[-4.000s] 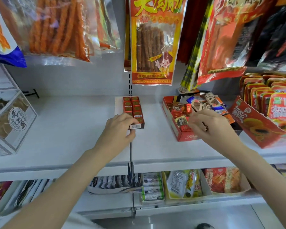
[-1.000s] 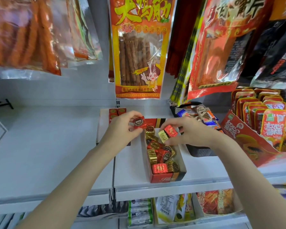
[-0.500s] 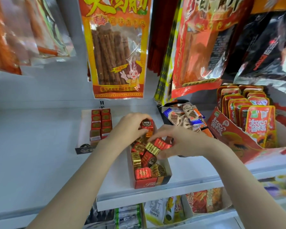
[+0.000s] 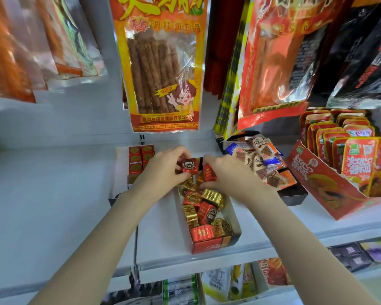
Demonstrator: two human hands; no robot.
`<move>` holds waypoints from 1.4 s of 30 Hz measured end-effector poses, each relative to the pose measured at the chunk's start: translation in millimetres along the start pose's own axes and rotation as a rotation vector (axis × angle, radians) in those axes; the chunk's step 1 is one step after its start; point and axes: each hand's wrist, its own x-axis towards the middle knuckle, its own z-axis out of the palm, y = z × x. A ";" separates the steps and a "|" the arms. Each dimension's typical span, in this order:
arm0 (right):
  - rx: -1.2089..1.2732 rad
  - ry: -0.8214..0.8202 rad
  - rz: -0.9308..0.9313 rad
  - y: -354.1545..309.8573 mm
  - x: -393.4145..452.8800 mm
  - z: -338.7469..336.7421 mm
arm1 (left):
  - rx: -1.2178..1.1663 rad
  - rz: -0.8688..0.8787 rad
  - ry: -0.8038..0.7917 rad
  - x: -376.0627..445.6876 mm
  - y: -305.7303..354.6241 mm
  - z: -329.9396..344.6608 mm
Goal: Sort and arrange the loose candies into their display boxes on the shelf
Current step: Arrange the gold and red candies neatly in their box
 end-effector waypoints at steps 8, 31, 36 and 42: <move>0.429 0.093 0.037 22.5 -17.8 -17.6 | 0.049 0.034 -0.044 4.8 5.9 4.0; 0.666 0.040 0.056 30.5 -41.0 -8.4 | 0.235 -0.048 -0.048 20.4 20.8 37.5; 0.633 0.033 0.058 32.6 -41.7 -9.6 | 0.258 -0.006 -0.107 20.5 19.5 31.1; 0.629 0.027 0.051 31.3 -39.4 -11.5 | 0.317 0.042 -0.098 15.3 25.8 33.8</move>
